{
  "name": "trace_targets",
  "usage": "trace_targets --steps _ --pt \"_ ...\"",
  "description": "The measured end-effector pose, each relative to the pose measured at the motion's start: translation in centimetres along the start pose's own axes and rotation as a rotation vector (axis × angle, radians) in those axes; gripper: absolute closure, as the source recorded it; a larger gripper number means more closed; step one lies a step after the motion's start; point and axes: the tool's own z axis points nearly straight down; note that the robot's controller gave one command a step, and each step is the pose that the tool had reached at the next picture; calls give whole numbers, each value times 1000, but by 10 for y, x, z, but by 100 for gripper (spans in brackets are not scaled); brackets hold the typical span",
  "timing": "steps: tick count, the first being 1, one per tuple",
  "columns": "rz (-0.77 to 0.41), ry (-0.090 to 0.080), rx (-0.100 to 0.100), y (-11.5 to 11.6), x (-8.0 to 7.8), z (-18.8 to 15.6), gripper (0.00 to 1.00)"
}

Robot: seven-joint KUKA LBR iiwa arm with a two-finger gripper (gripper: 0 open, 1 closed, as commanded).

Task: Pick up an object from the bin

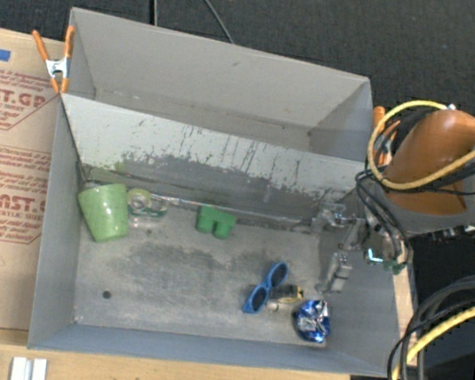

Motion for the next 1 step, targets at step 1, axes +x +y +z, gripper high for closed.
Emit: trace_targets --steps 1 --pt "-302 -21 3 29 77 78 0"
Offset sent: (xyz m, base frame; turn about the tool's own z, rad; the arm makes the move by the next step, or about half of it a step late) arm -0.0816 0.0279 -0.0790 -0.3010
